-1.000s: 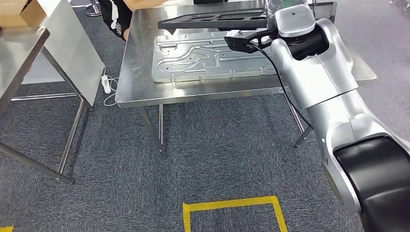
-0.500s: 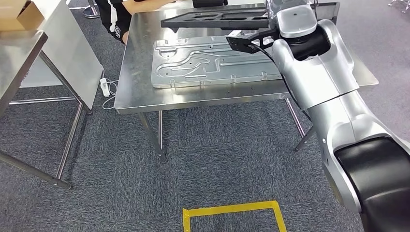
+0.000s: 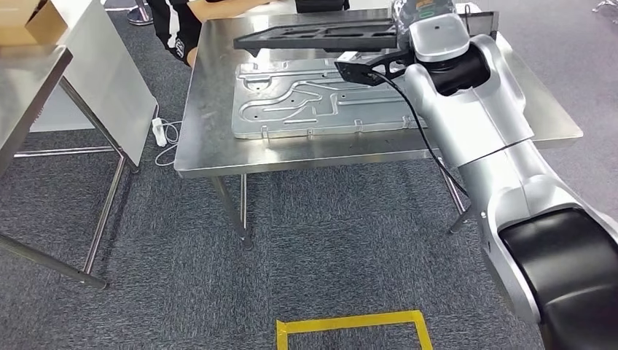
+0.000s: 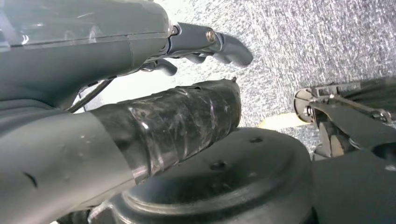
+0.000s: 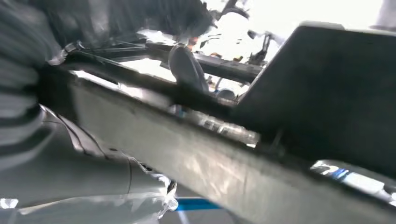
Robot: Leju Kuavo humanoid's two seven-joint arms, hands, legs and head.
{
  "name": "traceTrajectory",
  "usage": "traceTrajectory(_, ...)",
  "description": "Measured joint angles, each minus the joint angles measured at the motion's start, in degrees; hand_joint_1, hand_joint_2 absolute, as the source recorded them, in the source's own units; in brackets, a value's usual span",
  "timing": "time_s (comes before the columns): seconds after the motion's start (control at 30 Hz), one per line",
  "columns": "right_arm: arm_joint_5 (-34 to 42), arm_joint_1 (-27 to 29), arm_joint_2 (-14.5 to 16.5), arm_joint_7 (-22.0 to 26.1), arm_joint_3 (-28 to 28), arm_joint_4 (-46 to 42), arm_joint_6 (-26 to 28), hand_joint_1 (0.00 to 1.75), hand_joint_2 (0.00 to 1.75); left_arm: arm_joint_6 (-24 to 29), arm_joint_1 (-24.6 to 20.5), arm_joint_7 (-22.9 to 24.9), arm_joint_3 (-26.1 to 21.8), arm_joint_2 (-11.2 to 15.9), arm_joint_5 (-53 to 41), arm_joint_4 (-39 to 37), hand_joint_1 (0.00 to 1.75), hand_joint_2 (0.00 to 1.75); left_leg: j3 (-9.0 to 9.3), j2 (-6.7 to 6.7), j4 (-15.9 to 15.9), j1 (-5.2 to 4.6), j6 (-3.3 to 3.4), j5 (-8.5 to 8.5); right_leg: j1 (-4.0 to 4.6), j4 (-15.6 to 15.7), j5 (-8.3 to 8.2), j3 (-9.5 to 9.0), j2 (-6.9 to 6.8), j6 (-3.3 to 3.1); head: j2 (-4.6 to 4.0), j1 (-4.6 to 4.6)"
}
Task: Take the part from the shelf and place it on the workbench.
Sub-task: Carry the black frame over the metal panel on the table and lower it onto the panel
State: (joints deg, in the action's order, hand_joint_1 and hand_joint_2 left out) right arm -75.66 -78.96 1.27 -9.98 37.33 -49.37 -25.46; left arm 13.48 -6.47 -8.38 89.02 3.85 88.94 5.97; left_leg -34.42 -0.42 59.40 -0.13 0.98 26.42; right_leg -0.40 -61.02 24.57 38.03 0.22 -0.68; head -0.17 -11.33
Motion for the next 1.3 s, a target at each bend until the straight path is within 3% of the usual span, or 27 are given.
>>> traceTrajectory(0.1, -0.02, -0.13, 0.16, 0.00, 0.01, 0.37, 0.16, 1.75, 1.75, 0.02, -0.01, 0.36, 0.00, 0.15, -0.05, 0.00, 0.00, 0.00, -0.64, 0.02, 1.48, 0.16, -0.80, 1.28, -0.50, 1.08, -0.12, -0.90, 0.01, -0.62, 0.00, -0.01)
traceTrajectory(0.2, -0.04, -0.35, 0.50, 0.01, 0.01, 0.63, 0.33, 1.75, 1.75, 0.03, 0.06, 0.56, 0.00, 0.20, -0.08, 0.00, 0.00, 0.00, -5.50, 0.07, 11.21, 0.59, -1.75, 4.94, -0.70, 1.66, 0.22, -2.07, 0.03, -1.12, 0.00, -0.02)
traceTrajectory(0.27, -0.04, -0.34, 0.62, 0.03, 0.01, 0.93, 0.37, 1.75, 1.75, 0.04, 0.02, 0.57, 0.00, 0.20, -0.10, 0.00, 0.00, 0.00, -8.38, 0.09, 15.25, 0.84, -2.17, 4.92, -0.72, 1.65, 0.73, -2.76, 0.03, -1.15, 0.00, -0.02)
traceTrajectory(0.3, -0.03, -0.33, 0.66, 0.04, 0.01, 1.07, 0.37, 1.75, 1.75, 0.05, 0.02, 0.57, 0.00, 0.20, -0.12, 0.00, 0.00, 0.00, -8.35, 0.11, 14.09, 0.92, -2.25, 3.30, -0.74, 1.65, 1.02, -3.16, 0.03, -1.08, 0.00, -0.02)
traceTrajectory(0.37, -0.04, -0.45, 0.71, 0.02, 0.01, 1.22, 0.38, 1.75, 1.75, 0.04, 0.12, 0.55, 0.01, 0.21, -0.15, 0.00, 0.00, 0.00, -5.65, 0.11, 6.63, 0.97, -2.07, -1.53, -0.82, 1.64, 1.63, -4.02, 0.06, -0.81, 0.00, -0.01)
traceTrajectory(0.43, -0.05, -0.77, 0.71, 0.02, 0.01, 1.31, 0.42, 1.75, 1.75, 0.03, 0.15, 0.54, 0.02, 0.24, -0.19, 0.00, 0.00, 0.00, -2.93, 0.14, 0.37, 0.69, -1.57, -3.90, -0.75, 1.59, 2.05, -4.28, 0.16, -0.34, 0.00, -0.02)
traceTrajectory(0.53, -0.05, -1.00, 0.68, 0.02, 0.01, 1.38, 0.46, 1.75, 1.75, -0.01, -0.01, 0.54, 0.02, 0.26, -0.27, 0.00, 0.00, 0.00, -2.12, 0.19, -1.21, 0.34, -0.68, -3.37, -0.68, 1.79, 2.24, -4.24, 0.24, 0.55, 0.00, -0.02)
traceTrajectory(0.6, -0.05, -1.09, 0.67, 0.02, -0.01, 1.38, 0.48, 1.75, 1.75, -0.02, 0.02, 0.54, 0.03, 0.27, -0.31, 0.00, 0.00, 0.00, -1.40, 0.27, -1.89, 0.49, 0.06, -3.35, -0.71, 0.59, 3.22, -3.95, 0.14, 1.04, 0.00, 0.00)
traceTrajectory(0.67, -0.05, -1.31, 0.58, 0.00, -0.02, 1.40, 0.52, 1.75, 1.75, -0.01, 0.07, 0.54, 0.04, 0.28, -0.31, 0.00, 0.00, 0.00, -0.70, 0.39, -2.39, 0.58, 0.81, -3.23, -0.71, -4.59, 5.70, -1.43, 0.08, 1.13, 0.00, 0.02)
traceTrajectory(0.73, -0.05, -1.36, 0.48, 0.02, -0.02, 1.48, 0.55, 1.75, 1.75, -0.02, -0.01, 0.54, 0.04, 0.28, -0.31, 0.00, 0.00, 0.00, -0.41, 0.40, -2.31, 0.41, 1.30, -2.86, -0.70, -12.07, 8.26, 2.94, 0.09, 1.14, 0.00, 0.03)
traceTrajectory(0.77, -0.05, -1.27, 0.45, 0.03, -0.02, 1.57, 0.55, 1.75, 1.75, -0.04, -0.05, 0.54, 0.04, 0.27, -0.31, 0.00, 0.00, 0.00, -0.26, 0.36, -2.20, 0.35, 1.39, -2.62, -0.72, -14.33, 8.43, 4.57, 0.08, 1.17, 0.00, 0.03)
traceTrajectory(0.8, -0.05, -1.19, 0.44, 0.03, -0.02, 1.67, 0.55, 1.75, 1.75, -0.07, -0.08, 0.54, 0.04, 0.27, -0.31, 0.00, 0.00, 0.00, -0.08, 0.28, -2.02, 0.31, 1.41, -2.33, -0.77, -14.68, 7.52, 5.32, 0.07, 1.18, 0.00, 0.03)
traceTrajectory(0.87, -0.05, -1.16, 0.44, 0.02, -0.02, 1.80, 0.55, 1.75, 1.75, -0.12, -0.01, 0.55, 0.04, 0.23, -0.31, 0.00, 0.00, 0.00, 0.28, 0.11, -1.38, 0.31, 1.20, -1.57, -0.84, -9.18, 3.07, 3.52, 0.00, 1.07, 0.00, 0.03)
traceTrajectory(0.93, -0.05, -1.34, 0.45, 0.02, -0.01, 1.82, 0.59, 1.75, 1.75, -0.14, 0.10, 0.56, 0.04, 0.20, -0.31, 0.00, 0.00, 0.00, 0.27, 0.04, -0.52, 0.12, 0.73, -0.69, -0.69, -2.55, 0.30, 0.62, -0.10, 0.84, 0.00, 0.01)
traceTrajectory(1.03, -0.04, -1.43, 0.47, 0.03, 0.00, 1.83, 0.68, 1.75, 1.75, -0.14, 0.02, 0.56, 0.05, 0.21, -0.38, 0.00, 0.00, 0.00, 0.09, 0.03, -0.16, 0.01, -0.06, -0.27, -0.35, 0.01, 0.26, -0.58, -0.01, 0.31, 0.00, -0.02)
traceTrajectory(1.13, -0.09, -1.44, 0.37, -0.04, -0.03, 1.84, 0.85, 1.75, 1.75, -0.04, 0.04, 0.59, 0.07, 0.28, -0.67, 0.00, 0.00, 0.00, -0.66, 0.07, 1.74, 0.22, -0.89, 1.17, -0.73, 0.91, 0.16, -1.36, -0.01, -0.51, 0.00, -0.02)
traceTrajectory(1.23, -0.10, -1.33, 0.35, 0.01, -0.04, 1.91, 1.15, 1.75, 1.75, 0.01, 0.09, 0.65, 0.08, 0.30, -0.96, 0.00, 0.00, 0.00, -5.80, 0.11, 11.96, 0.56, -1.63, 5.26, -0.85, 1.33, 0.49, -2.20, 0.06, -1.04, 0.00, -0.02)
traceTrajectory(1.27, -0.10, -1.16, 0.34, 0.03, -0.04, 1.99, 1.19, 1.75, 1.75, 0.01, 0.07, 0.67, 0.09, 0.29, -1.05, 0.00, 0.00, 0.00, -7.51, 0.12, 14.66, 0.66, -1.77, 5.76, -0.83, 1.33, 0.69, -2.42, 0.09, -1.10, 0.00, -0.02)
traceTrajectory(1.3, -0.10, -0.97, 0.33, 0.03, -0.04, 2.09, 1.20, 1.75, 1.75, 0.01, 0.06, 0.67, 0.10, 0.29, -1.11, 0.00, 0.00, 0.00, -8.33, 0.12, 15.38, 0.72, -1.84, 5.12, -0.81, 1.32, 0.91, -2.69, 0.10, -1.10, 0.00, -0.02)
